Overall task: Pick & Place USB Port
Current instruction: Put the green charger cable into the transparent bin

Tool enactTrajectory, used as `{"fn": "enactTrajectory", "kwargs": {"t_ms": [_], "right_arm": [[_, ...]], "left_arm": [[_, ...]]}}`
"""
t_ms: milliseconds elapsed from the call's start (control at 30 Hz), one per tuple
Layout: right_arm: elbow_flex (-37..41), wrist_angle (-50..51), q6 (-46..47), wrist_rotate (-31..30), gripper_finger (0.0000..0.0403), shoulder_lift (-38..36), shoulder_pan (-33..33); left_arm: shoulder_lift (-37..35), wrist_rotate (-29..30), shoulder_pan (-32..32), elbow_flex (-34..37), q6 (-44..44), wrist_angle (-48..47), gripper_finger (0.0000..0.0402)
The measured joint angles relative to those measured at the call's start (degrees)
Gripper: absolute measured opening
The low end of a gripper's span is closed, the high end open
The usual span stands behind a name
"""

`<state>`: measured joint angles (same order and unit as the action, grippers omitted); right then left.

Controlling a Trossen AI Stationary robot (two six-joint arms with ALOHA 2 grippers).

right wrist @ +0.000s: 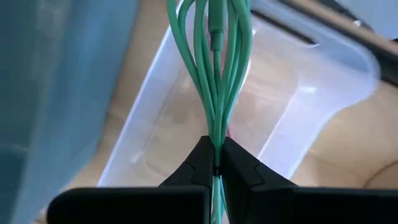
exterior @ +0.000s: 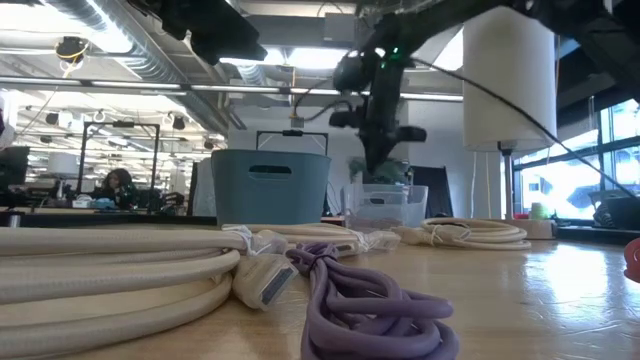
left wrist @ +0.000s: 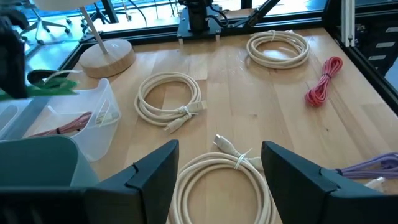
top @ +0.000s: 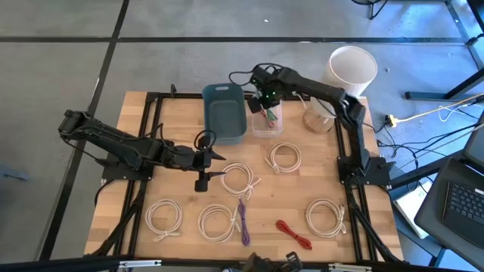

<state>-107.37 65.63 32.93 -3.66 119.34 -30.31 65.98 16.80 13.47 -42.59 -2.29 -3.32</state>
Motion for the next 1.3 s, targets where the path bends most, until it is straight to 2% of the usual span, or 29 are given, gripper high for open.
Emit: {"fn": "enactTrajectory", "kwargs": {"t_ms": [300, 1100, 1167, 1300], "right_arm": [[0.0, -0.2, -2.2, 1.4, 0.0012, 5.5, -1.5], [0.0, -2.8, -6.0, 2.4, 0.0012, 11.5, -1.8], [0.0, -2.9, -6.2, 2.2, 0.0021, 11.6, -1.8], [0.0, -2.9, -6.4, 1.5, 0.0066, 11.6, -1.7]], "left_arm": [[0.0, -0.4, 0.0, 0.0, -2.1, -1.8, 0.0223], [0.0, -0.4, 0.0, 0.0, -4.0, -1.7, 0.0223], [0.0, -0.4, 0.0, 0.0, -4.0, -1.7, 0.0223], [0.0, -0.4, 0.0, 0.0, -4.0, -1.7, 0.0223]]}}
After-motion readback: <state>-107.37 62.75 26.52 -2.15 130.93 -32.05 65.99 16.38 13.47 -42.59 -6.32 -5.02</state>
